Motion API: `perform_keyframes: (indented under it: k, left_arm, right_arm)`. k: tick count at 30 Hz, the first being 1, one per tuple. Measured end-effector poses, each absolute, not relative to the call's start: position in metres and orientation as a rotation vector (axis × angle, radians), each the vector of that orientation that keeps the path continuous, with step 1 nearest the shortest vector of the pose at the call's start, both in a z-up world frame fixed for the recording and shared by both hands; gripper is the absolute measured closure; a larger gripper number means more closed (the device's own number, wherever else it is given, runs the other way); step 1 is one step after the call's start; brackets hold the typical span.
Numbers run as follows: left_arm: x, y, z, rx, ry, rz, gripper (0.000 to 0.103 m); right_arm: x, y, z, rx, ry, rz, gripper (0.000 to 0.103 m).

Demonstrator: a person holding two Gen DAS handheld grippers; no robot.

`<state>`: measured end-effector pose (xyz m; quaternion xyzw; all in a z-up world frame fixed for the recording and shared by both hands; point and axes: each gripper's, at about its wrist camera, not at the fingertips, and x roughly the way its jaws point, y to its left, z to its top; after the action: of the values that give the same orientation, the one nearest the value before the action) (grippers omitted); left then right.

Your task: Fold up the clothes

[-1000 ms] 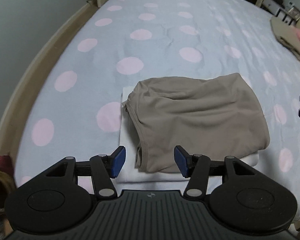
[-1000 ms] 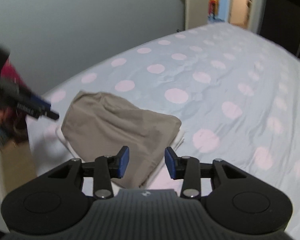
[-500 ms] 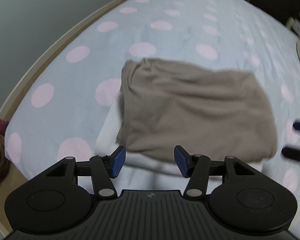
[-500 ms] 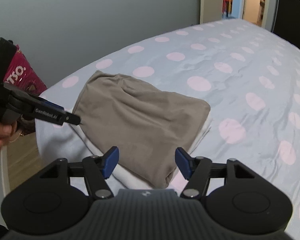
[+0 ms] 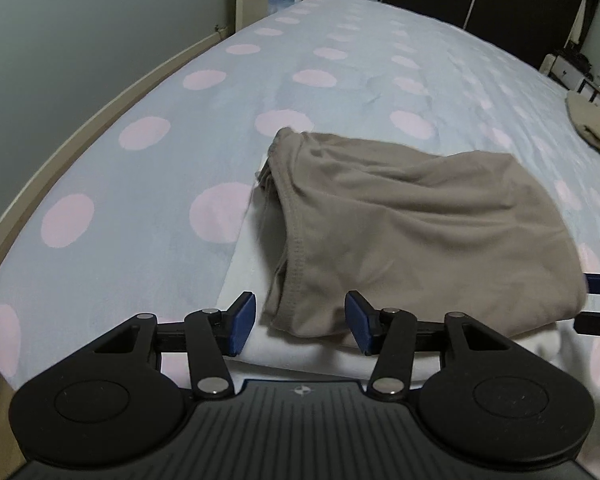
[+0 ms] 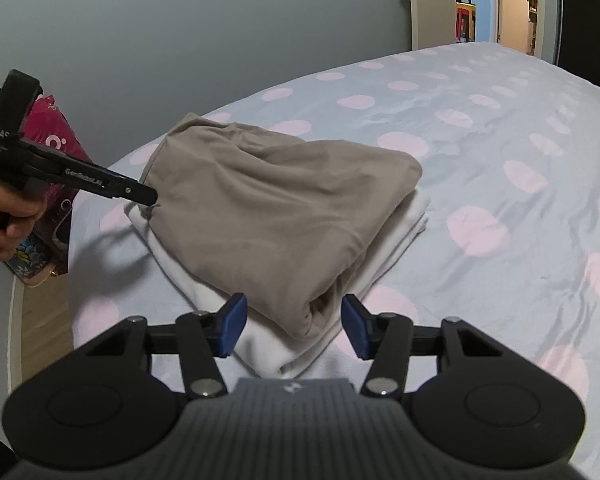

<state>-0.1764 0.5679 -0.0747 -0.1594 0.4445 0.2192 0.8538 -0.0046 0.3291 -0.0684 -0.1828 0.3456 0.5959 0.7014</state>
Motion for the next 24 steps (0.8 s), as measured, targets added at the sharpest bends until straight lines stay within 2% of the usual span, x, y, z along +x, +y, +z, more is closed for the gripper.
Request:
perform_keyframes:
  k: [2, 4, 24]
  left_arm:
    - [-0.172, 0.571, -0.082, -0.333, 0.97, 0.466, 0.055]
    - [-0.169, 0.571, -0.085, -0.329, 0.982, 0.465, 0.055]
    - [-0.168, 0.571, -0.086, -0.359, 0.992, 0.496, 0.059]
  right_arm:
    - [-0.005, 0.332, -0.072, -0.411, 0.778, 1.329, 0.062]
    - [-0.005, 0.335, -0.075, -0.415, 0.787, 1.33, 0.067]
    - [-0.007, 0.344, -0.075, -0.423, 0.796, 1.328, 0.069]
